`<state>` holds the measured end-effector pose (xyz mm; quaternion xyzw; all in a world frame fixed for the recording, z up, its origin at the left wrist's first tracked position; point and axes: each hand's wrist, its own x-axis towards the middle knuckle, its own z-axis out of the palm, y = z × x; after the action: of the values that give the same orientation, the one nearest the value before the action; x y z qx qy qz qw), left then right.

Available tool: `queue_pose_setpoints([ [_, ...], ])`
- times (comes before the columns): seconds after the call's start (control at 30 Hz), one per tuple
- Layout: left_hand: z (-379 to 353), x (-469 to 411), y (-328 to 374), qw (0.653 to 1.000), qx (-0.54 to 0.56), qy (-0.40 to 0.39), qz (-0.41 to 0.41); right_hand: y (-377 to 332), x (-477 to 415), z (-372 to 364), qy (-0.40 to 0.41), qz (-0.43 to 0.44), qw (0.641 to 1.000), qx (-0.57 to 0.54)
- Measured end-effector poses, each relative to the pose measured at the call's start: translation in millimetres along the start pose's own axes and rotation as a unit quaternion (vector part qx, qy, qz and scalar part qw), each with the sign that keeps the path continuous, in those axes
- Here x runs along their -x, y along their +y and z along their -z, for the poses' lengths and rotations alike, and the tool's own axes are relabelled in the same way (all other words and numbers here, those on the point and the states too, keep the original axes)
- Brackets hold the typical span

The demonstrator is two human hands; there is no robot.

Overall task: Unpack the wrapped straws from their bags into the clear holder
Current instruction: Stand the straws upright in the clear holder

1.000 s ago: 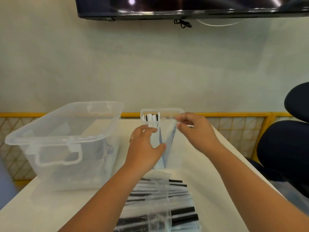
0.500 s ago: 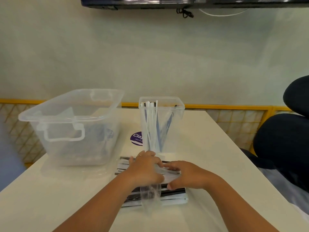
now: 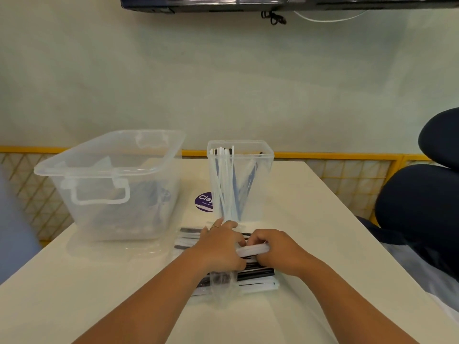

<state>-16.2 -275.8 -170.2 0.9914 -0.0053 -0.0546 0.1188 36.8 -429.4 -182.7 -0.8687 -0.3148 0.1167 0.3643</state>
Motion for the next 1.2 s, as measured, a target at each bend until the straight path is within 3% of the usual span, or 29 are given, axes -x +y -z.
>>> queue_pose_setpoints([
  [0.27,4.5,-6.8,7.4,0.998,-0.049,0.016,-0.019,3.2,6.9,12.8,0.050,0.004,0.988,-0.146],
  [0.43,15.9,-3.7,13.3,0.998,-0.036,0.025,-0.035,11.6,10.9,14.4,0.178,-0.090,0.887,-0.416],
  [0.5,22.1,-2.5,21.4,0.998,-0.005,0.045,-0.044,14.0,10.4,9.5,0.193,-0.140,0.870,-0.431],
  [0.6,30.5,-3.0,35.7,0.990,0.101,0.084,-0.060,11.8,8.9,-1.8,0.156,-0.188,0.884,-0.399],
  [0.8,56.9,3.2,52.8,0.905,0.393,0.142,-0.079,-1.8,8.0,-9.8,0.123,-0.199,0.897,-0.375],
  [0.93,78.4,7.3,46.8,0.788,0.575,0.217,-0.037,0.9,5.0,-14.6,0.116,-0.209,0.907,-0.346],
  [1.0,90.8,11.7,40.6,0.749,0.613,0.251,-0.021,-0.2,5.4,-16.9,0.106,-0.210,0.911,-0.339],
  [1.1,106.6,17.9,27.5,0.726,0.629,0.277,-0.023,-0.9,4.1,-23.7,0.091,-0.214,0.914,-0.331],
  [1.2,118.1,24.1,14.3,0.740,0.608,0.285,-0.039,-2.7,5.9,-26.3,0.069,-0.213,0.925,-0.308],
])
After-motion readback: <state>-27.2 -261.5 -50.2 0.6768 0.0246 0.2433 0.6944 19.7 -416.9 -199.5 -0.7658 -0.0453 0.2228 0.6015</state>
